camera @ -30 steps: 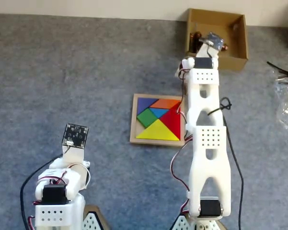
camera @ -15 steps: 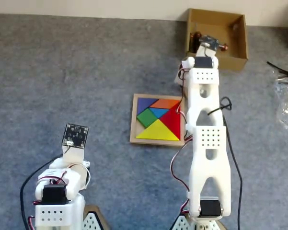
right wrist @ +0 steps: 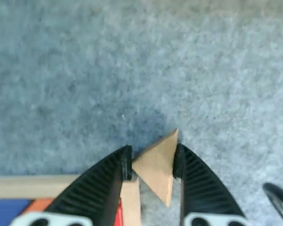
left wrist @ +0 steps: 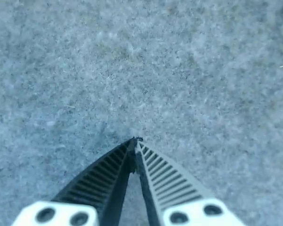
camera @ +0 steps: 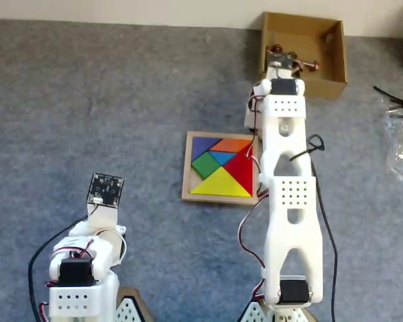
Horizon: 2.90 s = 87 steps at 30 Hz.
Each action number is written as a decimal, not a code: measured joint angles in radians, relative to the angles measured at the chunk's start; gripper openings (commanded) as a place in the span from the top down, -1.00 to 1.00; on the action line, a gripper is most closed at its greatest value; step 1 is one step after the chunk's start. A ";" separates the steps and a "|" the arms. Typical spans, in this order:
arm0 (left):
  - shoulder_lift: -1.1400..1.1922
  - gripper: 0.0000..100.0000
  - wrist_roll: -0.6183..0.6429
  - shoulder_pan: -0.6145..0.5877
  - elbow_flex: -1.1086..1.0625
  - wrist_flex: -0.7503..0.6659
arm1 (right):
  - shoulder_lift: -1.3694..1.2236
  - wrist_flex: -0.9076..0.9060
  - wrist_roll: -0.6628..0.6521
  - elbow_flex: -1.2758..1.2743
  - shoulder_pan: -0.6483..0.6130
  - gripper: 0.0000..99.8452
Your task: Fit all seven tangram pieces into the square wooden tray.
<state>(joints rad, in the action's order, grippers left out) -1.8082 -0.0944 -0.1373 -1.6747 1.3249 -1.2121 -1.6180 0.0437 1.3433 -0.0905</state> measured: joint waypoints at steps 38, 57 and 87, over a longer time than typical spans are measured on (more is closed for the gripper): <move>0.000 0.99 0.000 0.000 0.000 0.000 | 0.149 -0.126 -0.293 -0.155 0.222 0.79; 0.000 0.99 0.000 0.000 0.000 0.000 | 0.674 -0.126 -0.295 -0.704 0.152 0.99; 0.000 0.99 0.000 0.000 0.000 0.000 | 0.772 -0.069 -0.531 -0.884 -0.279 0.99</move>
<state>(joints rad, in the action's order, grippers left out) -1.8082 -0.0944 -0.1373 -1.6747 1.3249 -0.4404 -1.6870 -0.4872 0.4595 -0.3698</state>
